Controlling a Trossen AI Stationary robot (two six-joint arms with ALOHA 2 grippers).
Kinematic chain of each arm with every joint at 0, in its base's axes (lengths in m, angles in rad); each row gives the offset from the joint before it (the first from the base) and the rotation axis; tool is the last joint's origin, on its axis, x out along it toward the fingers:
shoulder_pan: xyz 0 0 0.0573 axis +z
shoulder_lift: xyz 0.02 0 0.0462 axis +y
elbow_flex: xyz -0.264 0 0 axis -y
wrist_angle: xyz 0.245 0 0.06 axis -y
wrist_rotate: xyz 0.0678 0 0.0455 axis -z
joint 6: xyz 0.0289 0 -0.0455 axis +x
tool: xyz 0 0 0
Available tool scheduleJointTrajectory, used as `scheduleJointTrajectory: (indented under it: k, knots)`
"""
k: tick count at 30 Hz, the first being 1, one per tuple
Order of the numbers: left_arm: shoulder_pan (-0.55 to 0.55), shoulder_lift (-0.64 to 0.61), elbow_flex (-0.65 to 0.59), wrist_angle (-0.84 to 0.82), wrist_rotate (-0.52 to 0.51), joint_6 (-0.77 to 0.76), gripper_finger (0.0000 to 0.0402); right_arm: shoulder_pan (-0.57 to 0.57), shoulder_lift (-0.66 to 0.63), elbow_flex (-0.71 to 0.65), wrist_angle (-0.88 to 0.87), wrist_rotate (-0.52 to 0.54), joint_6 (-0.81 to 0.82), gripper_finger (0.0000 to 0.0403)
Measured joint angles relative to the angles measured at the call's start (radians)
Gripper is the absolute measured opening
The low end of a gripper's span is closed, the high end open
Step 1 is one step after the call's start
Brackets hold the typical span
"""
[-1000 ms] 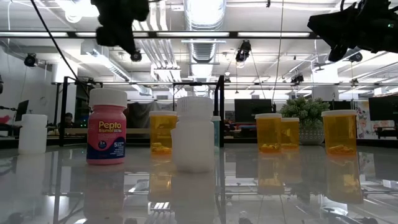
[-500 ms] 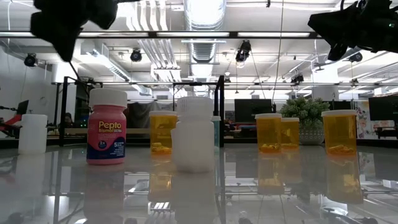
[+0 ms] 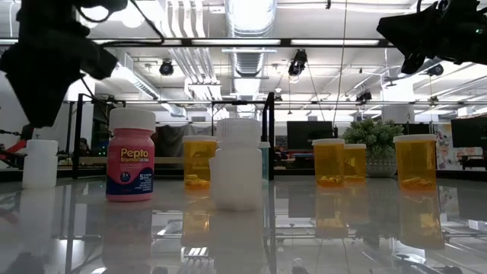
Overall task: Pick and place medicine bottles onto shelf by color
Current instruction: Put the left white pill bottle on the shelf
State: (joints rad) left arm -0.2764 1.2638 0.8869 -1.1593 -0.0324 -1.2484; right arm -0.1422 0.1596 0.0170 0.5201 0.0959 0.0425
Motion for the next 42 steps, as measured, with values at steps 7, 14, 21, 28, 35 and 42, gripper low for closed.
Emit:
scheduleJointTrajectory:
  k: [7,14,21,28,35,42]
  knots:
    - [0.000,0.005,-0.032,0.016,-0.038,0.018,0.0254,0.000,0.000,0.000,0.001,0.000,0.005,0.0068]
    - [0.000,0.017,-0.035,0.046,-0.041,0.024,0.0242,0.000,0.000,0.000,0.001,0.000,0.010,0.0068]
    - [0.000,0.054,-0.069,0.057,-0.039,0.024,0.0221,0.000,0.000,0.000,0.000,0.000,0.010,0.0068]
    - [0.000,0.065,-0.072,0.081,-0.037,0.024,0.0186,0.000,0.000,0.000,0.000,0.000,0.010,0.0068]
    - [0.000,0.064,-0.071,0.086,-0.036,0.025,0.0131,0.000,0.000,0.000,0.000,0.000,0.010,0.0068]
    - [0.000,0.064,-0.021,0.084,-0.026,0.027,0.0120,0.000,0.000,0.000,0.000,0.000,0.010,0.0068]
